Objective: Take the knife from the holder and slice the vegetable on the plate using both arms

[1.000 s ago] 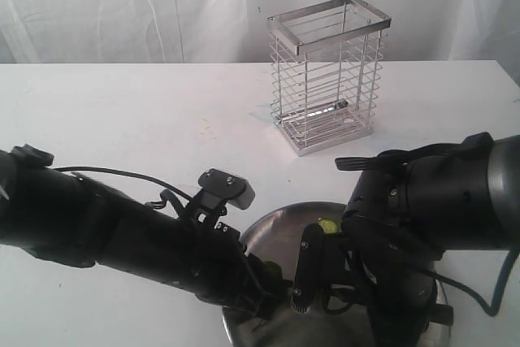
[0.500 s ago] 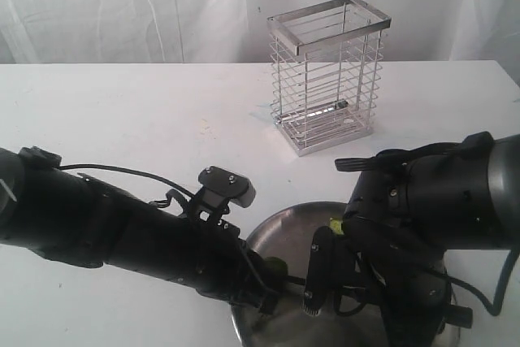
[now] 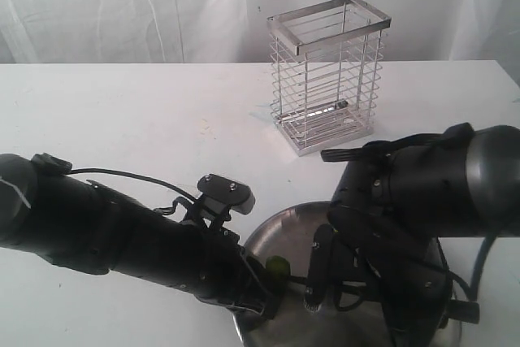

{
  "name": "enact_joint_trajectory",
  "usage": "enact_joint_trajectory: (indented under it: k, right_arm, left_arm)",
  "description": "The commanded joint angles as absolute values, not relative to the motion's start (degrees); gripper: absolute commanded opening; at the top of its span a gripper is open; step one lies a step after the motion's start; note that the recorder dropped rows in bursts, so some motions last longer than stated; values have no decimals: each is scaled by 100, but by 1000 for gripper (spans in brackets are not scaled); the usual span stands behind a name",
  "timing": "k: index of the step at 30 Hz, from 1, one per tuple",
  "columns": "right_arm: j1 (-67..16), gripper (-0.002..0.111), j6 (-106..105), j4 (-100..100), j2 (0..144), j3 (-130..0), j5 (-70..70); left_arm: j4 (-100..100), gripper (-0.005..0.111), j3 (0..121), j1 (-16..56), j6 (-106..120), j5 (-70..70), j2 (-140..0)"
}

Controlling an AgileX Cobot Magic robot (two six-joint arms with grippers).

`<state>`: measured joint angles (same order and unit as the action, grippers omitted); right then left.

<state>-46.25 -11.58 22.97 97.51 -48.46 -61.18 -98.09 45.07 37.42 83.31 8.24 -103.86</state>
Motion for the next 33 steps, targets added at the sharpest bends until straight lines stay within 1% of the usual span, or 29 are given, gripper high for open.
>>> enact_joint_trajectory:
  k: [1,8,19,27,33]
  right_arm:
    - [-4622,0,-1220,2324,10135,-5089,-6659]
    - [-4622,0,-1070,2461,10126,-5077,-6996]
    - [-4647,0,-905,2546,10112,-5099,-6889]
    - [-4938,0,-925,2582,10417,-5495,-6874]
    - [-4954,0,-925,2718,10587,-5585,-6996]
  left_arm:
    - [-9763,40,4410,3726,8292,321,-10563]
    - [-9763,40,4410,3726,8292,363,-10563]
    - [-9763,40,4410,3726,8292,457,-10563]
    - [-9763,40,4410,3726,8249,601,-10563]
    - [-9763,40,4410,3726,8235,613,-10563]
